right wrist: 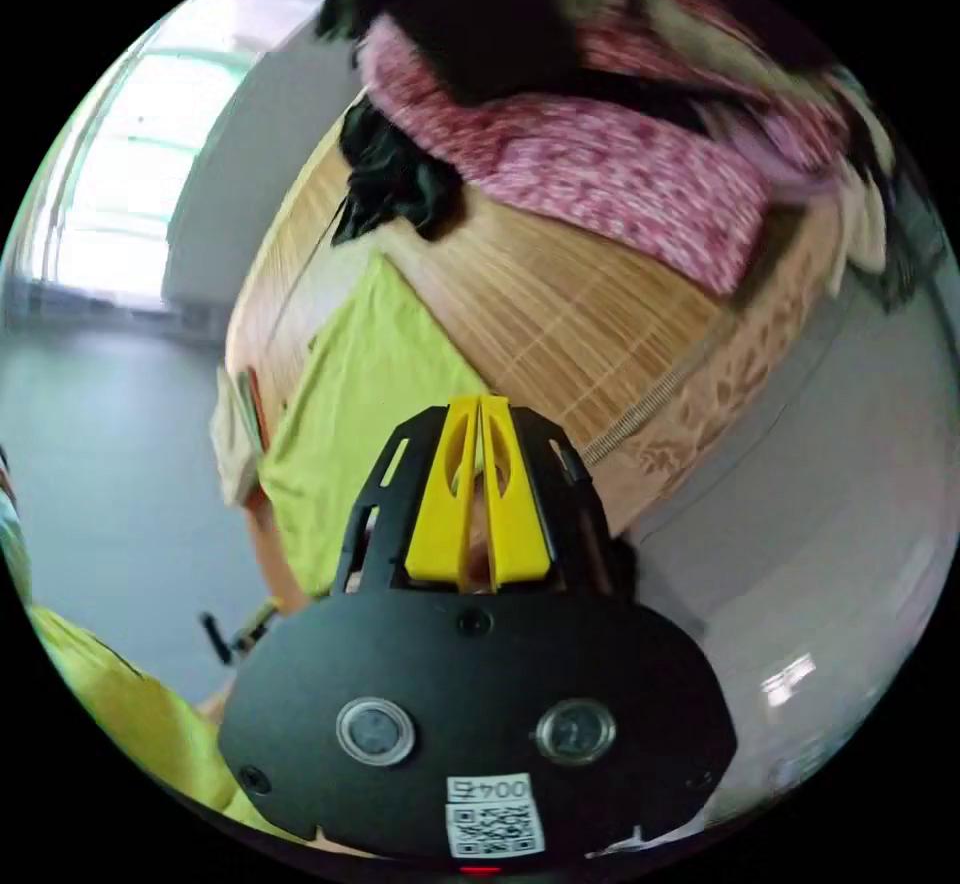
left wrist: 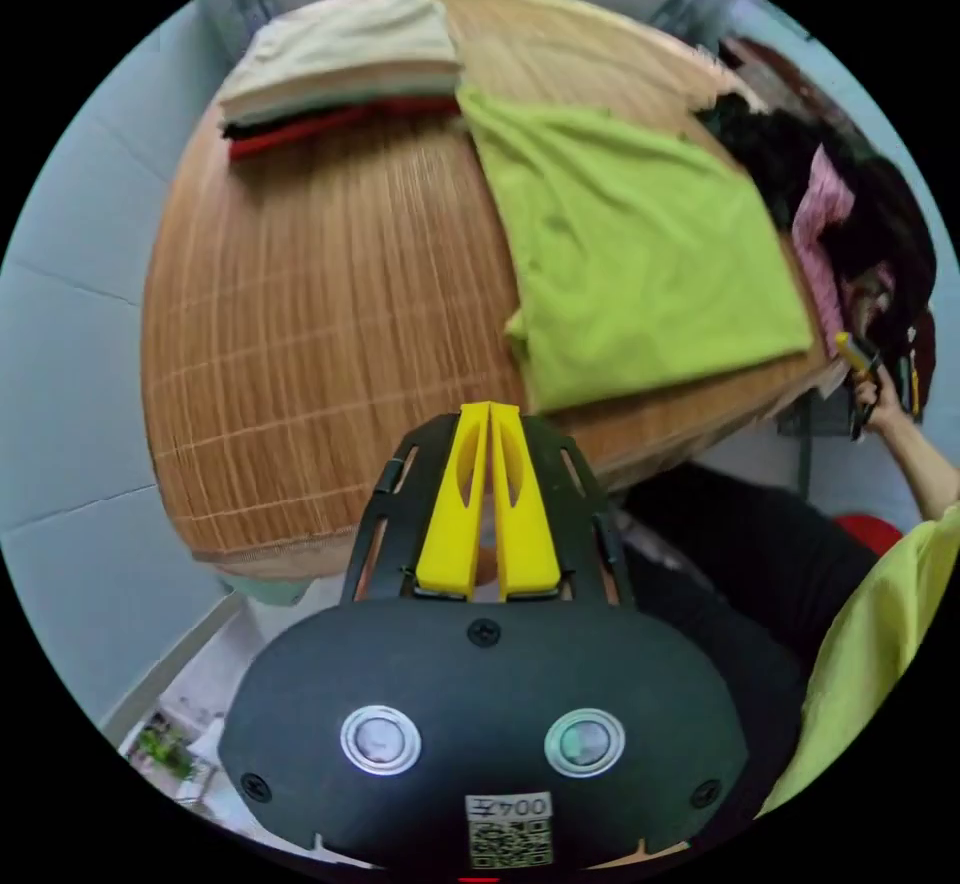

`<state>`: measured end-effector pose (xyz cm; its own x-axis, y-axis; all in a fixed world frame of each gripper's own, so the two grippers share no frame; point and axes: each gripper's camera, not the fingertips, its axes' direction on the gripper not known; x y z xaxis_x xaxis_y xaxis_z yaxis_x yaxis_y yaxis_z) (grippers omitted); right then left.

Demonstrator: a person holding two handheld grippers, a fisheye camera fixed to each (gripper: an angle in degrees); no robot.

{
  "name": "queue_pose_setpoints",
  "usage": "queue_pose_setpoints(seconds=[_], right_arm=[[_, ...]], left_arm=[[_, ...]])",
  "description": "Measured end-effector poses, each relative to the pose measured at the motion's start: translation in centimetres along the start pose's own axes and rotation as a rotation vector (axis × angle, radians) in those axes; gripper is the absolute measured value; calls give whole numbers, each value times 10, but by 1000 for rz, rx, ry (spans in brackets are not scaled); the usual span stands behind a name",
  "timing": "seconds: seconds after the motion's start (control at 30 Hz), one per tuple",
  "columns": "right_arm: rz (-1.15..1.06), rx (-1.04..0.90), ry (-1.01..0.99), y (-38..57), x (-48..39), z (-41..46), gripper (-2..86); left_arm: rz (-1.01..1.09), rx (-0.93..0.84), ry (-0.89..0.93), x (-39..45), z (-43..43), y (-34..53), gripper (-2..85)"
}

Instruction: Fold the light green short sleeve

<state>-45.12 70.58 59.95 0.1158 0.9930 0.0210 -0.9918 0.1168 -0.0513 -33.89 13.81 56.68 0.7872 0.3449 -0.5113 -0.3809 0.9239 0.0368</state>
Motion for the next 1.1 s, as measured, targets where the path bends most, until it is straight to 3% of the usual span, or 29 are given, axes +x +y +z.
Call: queue_pose_setpoints(seconds=[0.13,0.27,0.3,0.4,0.47,0.63,0.8,0.87,0.97,1.1], right_arm=[[-426,-135,348,-11,-121,75,-7],[-543,-191,617,-15,-149,141,-7],[-565,-171,622,-13,-151,142,-7],[-603,-136,602,-9,-153,139,-7],[-562,-202,563,-21,-151,133,-8],[-605,-56,502,-45,-189,120,-8],[-669,-36,436,-93,-228,162,-8],[-596,-170,361,-126,-216,189,-8],[-546,-146,292,-146,-197,175,-7],[-515,-137,210,-152,-167,150,-4]], left_arm=[[161,94,21,64,13,-55,3],[151,26,-167,78,53,-83,2],[118,-26,-172,71,66,-85,2],[-77,21,39,47,56,-80,2],[-160,86,29,48,35,-77,2],[19,200,-22,90,-1,-117,2],[-35,74,-20,88,26,-164,1],[-70,86,36,85,24,-166,1],[-118,141,-4,103,-5,-167,1],[83,229,38,173,-34,-186,2]])
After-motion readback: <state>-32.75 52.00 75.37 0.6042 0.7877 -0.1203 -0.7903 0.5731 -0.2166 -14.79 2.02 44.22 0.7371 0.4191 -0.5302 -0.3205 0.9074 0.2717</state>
